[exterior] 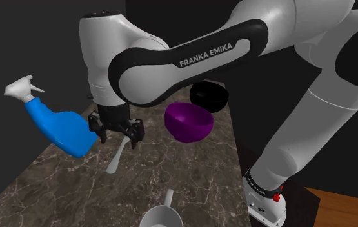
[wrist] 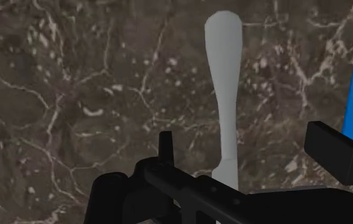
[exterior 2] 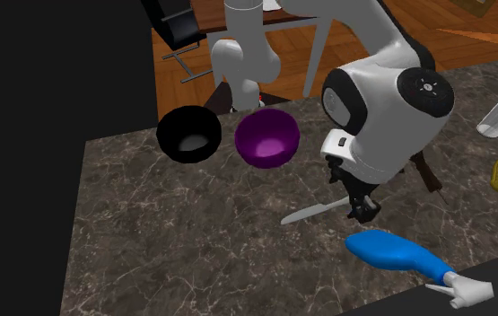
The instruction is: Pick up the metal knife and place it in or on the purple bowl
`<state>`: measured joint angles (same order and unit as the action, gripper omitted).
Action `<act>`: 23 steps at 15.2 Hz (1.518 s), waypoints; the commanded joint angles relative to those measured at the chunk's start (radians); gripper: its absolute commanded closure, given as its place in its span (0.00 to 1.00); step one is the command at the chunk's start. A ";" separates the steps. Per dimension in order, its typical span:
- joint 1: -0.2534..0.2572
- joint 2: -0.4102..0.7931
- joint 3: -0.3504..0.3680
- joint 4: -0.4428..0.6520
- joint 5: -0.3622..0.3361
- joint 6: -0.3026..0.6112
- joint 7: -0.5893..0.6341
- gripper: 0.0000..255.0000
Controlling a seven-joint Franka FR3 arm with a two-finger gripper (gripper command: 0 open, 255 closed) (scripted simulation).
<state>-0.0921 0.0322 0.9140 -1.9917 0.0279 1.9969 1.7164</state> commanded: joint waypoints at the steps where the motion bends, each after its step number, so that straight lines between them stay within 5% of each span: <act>1: 0.000 0.021 -0.006 -0.029 -0.072 0.033 0.008 0.00; 11: 0.002 0.032 -0.006 -0.043 -0.081 0.053 0.015 0.00; 12: 0.002 0.032 -0.006 -0.043 -0.081 0.053 0.015 1.00; 23: -0.001 0.017 -0.006 -0.026 -0.068 0.028 0.006 1.00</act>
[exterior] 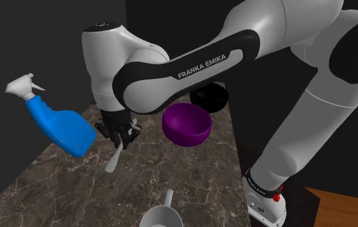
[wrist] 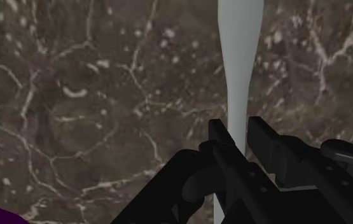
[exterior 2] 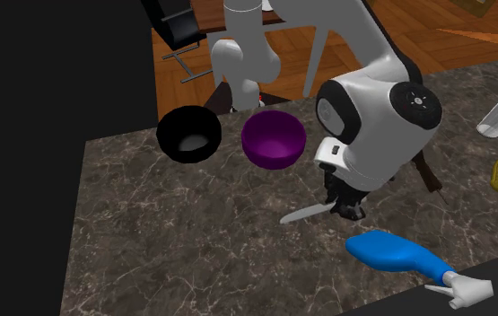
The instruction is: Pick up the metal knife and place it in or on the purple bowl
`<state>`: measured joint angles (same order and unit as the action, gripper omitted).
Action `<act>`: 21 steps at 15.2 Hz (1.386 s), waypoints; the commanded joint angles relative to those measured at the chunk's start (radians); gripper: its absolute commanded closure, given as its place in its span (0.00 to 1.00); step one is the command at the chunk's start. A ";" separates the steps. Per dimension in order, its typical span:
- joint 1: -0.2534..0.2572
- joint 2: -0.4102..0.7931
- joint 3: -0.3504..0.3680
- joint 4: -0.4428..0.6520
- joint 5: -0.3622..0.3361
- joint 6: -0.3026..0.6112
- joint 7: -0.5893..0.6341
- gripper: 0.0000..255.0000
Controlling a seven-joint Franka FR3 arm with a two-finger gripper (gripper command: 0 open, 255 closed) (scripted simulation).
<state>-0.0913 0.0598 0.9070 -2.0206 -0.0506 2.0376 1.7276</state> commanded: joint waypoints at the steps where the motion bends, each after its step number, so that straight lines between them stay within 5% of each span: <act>1: -0.003 -0.017 0.001 0.011 0.016 -0.025 -0.010 1.00; 21: -0.014 -0.081 -0.007 0.235 0.070 -0.288 -0.049 1.00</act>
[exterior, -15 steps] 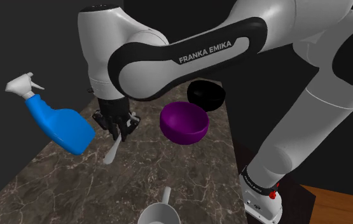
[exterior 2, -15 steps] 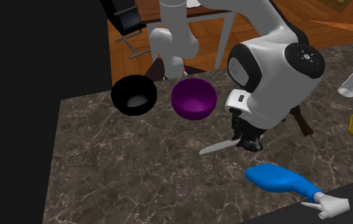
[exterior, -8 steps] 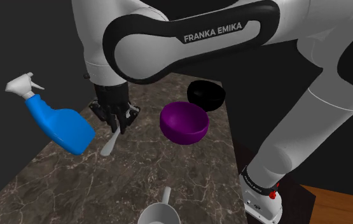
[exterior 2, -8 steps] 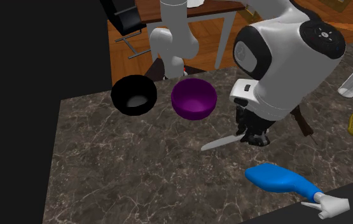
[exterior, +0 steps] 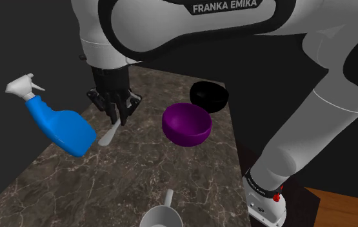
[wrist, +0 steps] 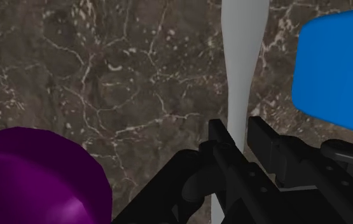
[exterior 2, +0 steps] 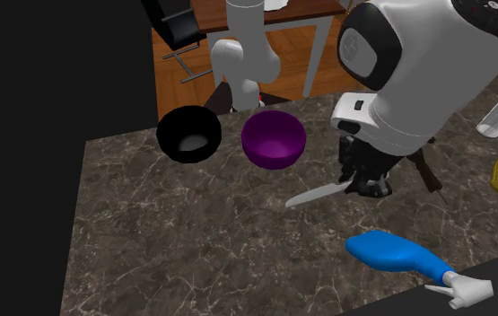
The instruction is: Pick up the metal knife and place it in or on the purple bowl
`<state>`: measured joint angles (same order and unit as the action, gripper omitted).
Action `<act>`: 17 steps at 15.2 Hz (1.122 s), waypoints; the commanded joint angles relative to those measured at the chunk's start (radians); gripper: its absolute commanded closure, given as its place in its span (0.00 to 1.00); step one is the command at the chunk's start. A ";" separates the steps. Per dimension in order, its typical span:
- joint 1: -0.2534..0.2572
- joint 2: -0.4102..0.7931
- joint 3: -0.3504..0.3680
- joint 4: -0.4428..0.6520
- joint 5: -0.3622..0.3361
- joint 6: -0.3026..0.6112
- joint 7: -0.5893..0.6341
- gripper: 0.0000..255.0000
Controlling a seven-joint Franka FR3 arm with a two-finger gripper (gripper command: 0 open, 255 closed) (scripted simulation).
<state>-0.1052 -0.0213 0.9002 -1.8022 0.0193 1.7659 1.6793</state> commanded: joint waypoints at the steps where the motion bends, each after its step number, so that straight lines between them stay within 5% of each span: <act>1: 0.000 0.001 0.000 0.030 0.000 -0.030 0.000 1.00; 10: 0.003 0.019 0.004 0.157 -0.015 -0.145 0.011 1.00; 13: -0.035 -0.168 -0.068 0.023 0.120 -0.140 -0.118 1.00; 17: -0.014 -0.364 -0.193 -0.127 0.224 -0.161 -0.255 1.00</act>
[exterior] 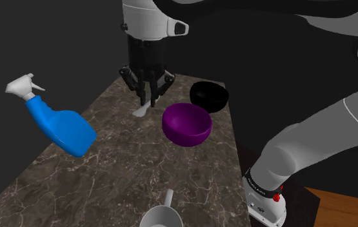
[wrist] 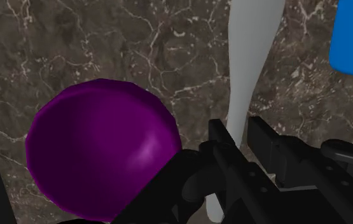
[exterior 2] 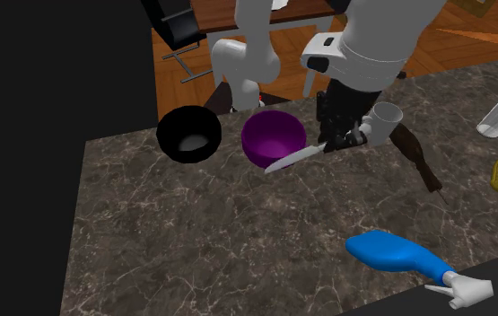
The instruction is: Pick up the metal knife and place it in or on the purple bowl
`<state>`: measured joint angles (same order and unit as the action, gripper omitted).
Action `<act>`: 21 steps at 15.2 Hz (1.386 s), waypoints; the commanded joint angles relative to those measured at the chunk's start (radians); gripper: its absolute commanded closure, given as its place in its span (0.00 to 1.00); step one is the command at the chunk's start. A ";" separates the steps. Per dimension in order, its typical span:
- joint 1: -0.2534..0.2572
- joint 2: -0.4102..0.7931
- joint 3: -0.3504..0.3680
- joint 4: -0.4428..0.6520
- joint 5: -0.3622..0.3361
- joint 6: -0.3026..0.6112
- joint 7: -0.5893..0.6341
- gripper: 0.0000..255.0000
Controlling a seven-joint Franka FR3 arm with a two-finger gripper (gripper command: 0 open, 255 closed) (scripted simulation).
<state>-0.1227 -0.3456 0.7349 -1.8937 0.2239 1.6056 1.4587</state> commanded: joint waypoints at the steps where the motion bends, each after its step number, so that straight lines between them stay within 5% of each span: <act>1: 0.013 -0.081 -0.059 -0.069 0.034 -0.009 -0.062 1.00; 9: 0.072 -0.369 -0.274 -0.300 0.063 -0.092 -0.251 1.00; 21: 0.090 -0.399 -0.240 -0.477 0.097 0.055 -0.262 1.00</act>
<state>-0.0335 -0.7434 0.4917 -2.3546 0.3180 1.6460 1.1983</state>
